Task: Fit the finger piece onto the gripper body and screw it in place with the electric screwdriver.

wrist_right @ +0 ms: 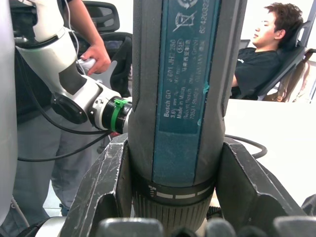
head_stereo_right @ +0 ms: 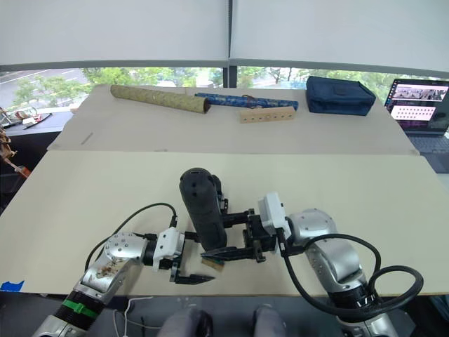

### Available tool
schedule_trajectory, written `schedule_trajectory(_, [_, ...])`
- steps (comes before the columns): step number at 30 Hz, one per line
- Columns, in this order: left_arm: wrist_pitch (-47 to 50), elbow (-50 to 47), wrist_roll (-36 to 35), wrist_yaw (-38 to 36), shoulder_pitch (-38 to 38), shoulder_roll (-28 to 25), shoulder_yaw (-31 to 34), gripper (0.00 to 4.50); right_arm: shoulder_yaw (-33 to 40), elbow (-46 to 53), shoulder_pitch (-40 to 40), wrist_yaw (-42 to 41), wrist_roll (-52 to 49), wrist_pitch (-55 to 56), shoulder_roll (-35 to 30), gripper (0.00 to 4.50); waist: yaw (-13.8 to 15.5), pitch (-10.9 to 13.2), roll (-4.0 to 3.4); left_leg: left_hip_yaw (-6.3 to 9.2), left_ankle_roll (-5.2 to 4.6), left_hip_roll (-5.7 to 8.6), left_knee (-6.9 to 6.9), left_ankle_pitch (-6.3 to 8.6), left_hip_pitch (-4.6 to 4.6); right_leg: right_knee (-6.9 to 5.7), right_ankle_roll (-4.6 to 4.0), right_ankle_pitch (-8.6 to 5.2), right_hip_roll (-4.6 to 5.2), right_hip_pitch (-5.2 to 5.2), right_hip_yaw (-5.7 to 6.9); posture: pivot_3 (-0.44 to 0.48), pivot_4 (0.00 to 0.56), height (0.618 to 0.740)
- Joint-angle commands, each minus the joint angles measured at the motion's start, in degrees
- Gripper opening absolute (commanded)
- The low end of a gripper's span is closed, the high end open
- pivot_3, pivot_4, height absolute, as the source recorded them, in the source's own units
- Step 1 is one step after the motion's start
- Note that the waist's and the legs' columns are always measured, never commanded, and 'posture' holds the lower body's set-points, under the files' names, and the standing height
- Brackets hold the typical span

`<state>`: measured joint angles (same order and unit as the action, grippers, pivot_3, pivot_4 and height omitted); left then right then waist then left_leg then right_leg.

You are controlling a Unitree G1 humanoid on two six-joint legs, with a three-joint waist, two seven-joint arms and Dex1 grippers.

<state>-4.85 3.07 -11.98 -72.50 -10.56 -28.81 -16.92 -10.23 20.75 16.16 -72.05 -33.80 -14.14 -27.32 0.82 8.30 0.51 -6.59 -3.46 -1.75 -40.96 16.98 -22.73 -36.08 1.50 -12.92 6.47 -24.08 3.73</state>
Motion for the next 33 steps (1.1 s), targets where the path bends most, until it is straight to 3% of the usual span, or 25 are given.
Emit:
schedule_trajectory(1, [1.4,2.0,1.5,0.1,1.6,-0.2,-2.3,4.50,0.7,1.4,0.4,0.2,-0.5,1.8,0.3,1.92,0.0,0.0,0.00,0.00,0.00,0.00,0.00,0.00,0.00,0.00,0.00,0.00,0.00,0.00,0.00,0.000,0.150,0.740])
schedule_trajectory(33, [1.4,2.0,1.2,0.6,1.7,-0.2,-1.8,4.50,0.2,1.2,0.5,0.4,0.6,2.3,1.3,1.92,0.0,0.0,-0.01,0.00,-0.05,0.00,0.00,0.03,0.00,0.00,0.00,0.00,0.00,0.00,0.00,0.000,0.150,0.740])
